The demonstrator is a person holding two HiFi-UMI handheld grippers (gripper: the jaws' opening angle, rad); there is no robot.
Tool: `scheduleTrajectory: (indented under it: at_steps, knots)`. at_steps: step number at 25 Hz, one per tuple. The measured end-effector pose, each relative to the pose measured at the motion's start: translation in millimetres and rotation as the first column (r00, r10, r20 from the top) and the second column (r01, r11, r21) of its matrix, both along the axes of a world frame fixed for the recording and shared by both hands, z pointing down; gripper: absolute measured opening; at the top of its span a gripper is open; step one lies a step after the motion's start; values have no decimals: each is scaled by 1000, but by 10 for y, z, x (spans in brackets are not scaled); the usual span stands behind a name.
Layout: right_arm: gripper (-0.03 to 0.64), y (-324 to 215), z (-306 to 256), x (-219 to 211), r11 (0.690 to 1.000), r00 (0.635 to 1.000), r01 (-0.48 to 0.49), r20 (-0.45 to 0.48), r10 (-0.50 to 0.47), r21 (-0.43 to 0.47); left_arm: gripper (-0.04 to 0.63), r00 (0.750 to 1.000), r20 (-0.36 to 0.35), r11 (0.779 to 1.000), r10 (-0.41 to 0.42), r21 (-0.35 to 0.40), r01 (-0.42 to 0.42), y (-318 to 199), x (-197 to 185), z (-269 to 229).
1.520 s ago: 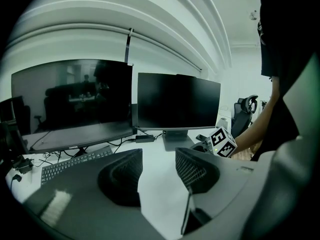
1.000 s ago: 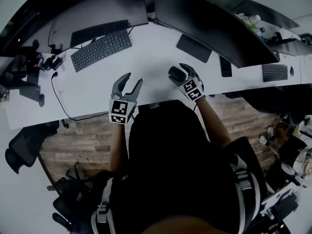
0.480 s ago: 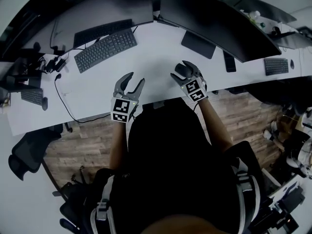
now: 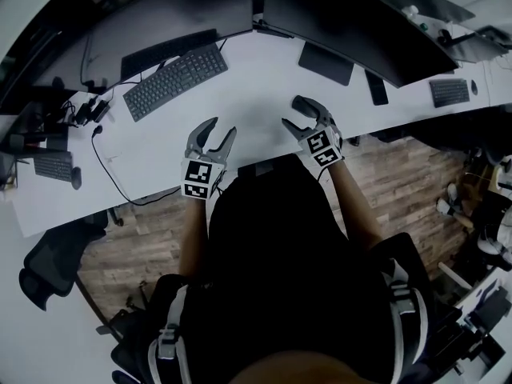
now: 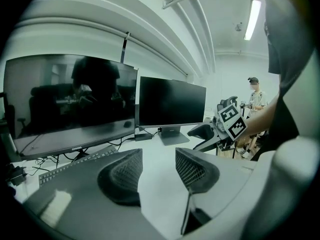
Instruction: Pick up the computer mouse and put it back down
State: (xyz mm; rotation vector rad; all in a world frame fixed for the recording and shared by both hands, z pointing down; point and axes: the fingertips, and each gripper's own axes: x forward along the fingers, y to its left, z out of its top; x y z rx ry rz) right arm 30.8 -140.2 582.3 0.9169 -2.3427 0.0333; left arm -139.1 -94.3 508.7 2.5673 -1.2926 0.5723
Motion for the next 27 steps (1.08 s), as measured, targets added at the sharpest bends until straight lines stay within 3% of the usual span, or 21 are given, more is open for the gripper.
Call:
scheduleTrajectory:
  at_steps: [27]
  knots:
    - [333, 260, -18, -417, 992, 991, -127, -48, 128, 27, 206, 999, -10, 999, 43, -11, -43, 228, -760, 144]
